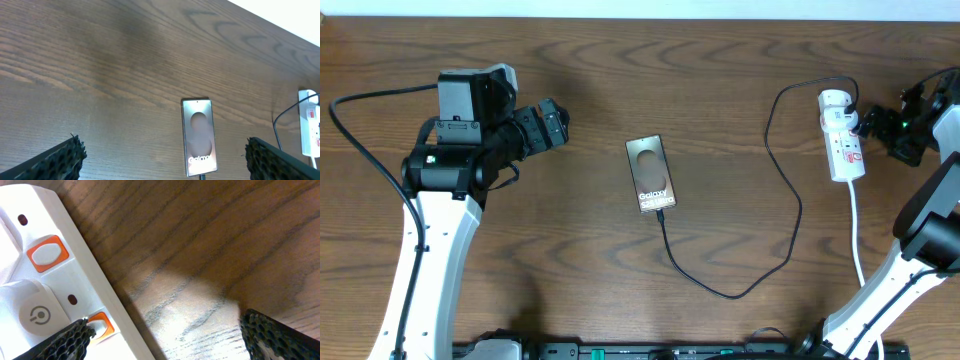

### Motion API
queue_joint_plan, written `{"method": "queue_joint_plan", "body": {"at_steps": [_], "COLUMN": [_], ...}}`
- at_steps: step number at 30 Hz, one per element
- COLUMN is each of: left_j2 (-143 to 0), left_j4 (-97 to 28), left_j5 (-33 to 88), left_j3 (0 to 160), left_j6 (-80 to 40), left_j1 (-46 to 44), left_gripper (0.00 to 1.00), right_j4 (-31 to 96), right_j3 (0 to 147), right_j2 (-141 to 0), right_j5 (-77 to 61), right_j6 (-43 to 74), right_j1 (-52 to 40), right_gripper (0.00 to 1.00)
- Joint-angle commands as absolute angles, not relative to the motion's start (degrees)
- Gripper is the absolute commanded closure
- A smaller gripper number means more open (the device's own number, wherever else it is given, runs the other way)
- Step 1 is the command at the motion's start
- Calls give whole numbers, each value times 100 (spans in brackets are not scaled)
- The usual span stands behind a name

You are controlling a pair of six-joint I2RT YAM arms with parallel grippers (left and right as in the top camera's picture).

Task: Plug charger to phone and switch on socket
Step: 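Lift the right gripper up off the power strip switch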

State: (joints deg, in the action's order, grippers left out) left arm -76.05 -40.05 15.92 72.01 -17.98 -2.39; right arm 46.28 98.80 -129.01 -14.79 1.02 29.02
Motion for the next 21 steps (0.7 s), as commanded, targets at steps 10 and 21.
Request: {"method": "queue_joint_plan", "body": {"at_steps": [10,21], "left_j2": [-7555,-7555], "left_j4": [-4005,-4005], "left_j5": [1511,1511], "left_j3": [7299,7299], "left_j6": [-1761,-1761], "left_j1": [-215,-215], "left_gripper": [1,0], "right_j4": [4906,5245], "right_j3": [9732,10132], "right_j2": [-13096,-12709], "right_j5": [-1684,-1299], "right_j6": [60,62], "right_j1": [2523,2856], "right_gripper": [4,1]}}
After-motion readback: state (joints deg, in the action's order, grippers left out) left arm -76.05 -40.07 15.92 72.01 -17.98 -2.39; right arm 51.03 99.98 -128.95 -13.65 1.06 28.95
